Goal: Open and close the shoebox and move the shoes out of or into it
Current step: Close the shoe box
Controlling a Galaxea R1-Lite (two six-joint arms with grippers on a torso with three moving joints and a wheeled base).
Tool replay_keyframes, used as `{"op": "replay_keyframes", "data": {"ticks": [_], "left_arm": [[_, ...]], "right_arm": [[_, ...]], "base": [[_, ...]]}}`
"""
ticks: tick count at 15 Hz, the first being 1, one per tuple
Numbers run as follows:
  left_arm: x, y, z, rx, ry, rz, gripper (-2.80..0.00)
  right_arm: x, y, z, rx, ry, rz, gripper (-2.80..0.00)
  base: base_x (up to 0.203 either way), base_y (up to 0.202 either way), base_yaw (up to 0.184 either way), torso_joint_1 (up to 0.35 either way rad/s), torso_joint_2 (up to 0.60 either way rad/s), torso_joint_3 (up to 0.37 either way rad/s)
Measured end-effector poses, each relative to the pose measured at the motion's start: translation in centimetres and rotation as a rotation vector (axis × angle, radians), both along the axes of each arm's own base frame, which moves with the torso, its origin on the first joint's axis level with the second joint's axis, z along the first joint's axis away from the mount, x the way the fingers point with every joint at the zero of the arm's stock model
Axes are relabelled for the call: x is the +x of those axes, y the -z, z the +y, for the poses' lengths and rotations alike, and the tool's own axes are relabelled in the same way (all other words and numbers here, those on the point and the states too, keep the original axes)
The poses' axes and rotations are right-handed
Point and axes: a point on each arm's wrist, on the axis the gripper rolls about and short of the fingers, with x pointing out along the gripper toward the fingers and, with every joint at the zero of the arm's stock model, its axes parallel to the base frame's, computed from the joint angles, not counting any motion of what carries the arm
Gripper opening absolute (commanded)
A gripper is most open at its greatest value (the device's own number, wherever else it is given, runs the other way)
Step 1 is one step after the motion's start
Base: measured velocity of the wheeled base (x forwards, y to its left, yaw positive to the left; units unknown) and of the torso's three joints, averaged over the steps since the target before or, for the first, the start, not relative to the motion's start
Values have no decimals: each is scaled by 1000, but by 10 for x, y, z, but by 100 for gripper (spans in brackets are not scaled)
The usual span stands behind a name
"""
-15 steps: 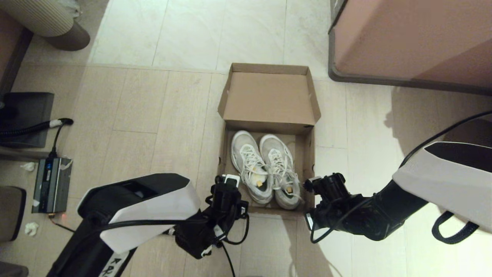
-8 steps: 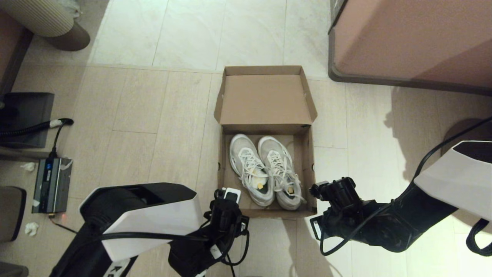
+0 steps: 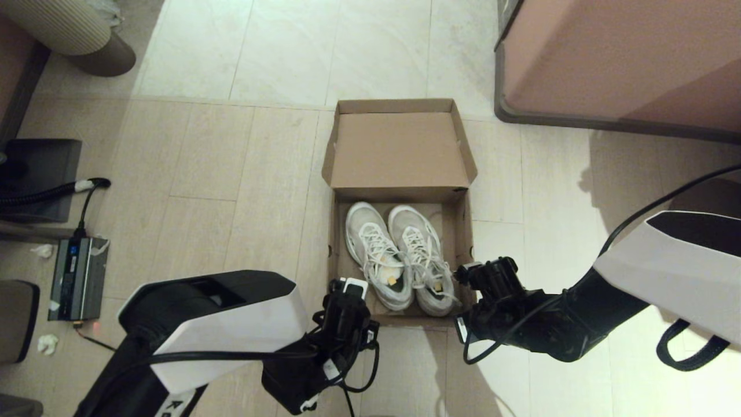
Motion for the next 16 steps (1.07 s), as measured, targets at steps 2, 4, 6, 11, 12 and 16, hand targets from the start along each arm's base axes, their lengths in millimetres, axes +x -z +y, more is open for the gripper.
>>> {"op": "replay_keyframes", "data": {"ticks": [2, 4, 6, 11, 12, 16], "left_arm": [[7, -2, -2, 14, -7, 21, -280], [11, -2, -5, 25, -17, 57, -280], [13, -2, -5, 40, -21, 81, -280], [3, 4, 2, 64, -43, 121, -280], [0, 5, 4, 69, -44, 132, -280], [-12, 0, 7, 47, -57, 152, -280]], "right_arm": [[6, 10, 3, -9, -1, 12, -280], [11, 19, 5, -17, -1, 24, -280], [11, 26, 4, -35, -4, 51, -280], [-5, 35, -2, -79, -11, 131, -280], [-8, 34, -3, -82, -13, 138, -280], [-23, 29, -1, -78, -35, 155, -280]], "base": [[0, 0, 0, 0, 0, 0], [0, 0, 0, 0, 0, 0], [0, 0, 0, 0, 0, 0], [0, 0, 0, 0, 0, 0], [0, 0, 0, 0, 0, 0], [0, 0, 0, 0, 0, 0]]}}
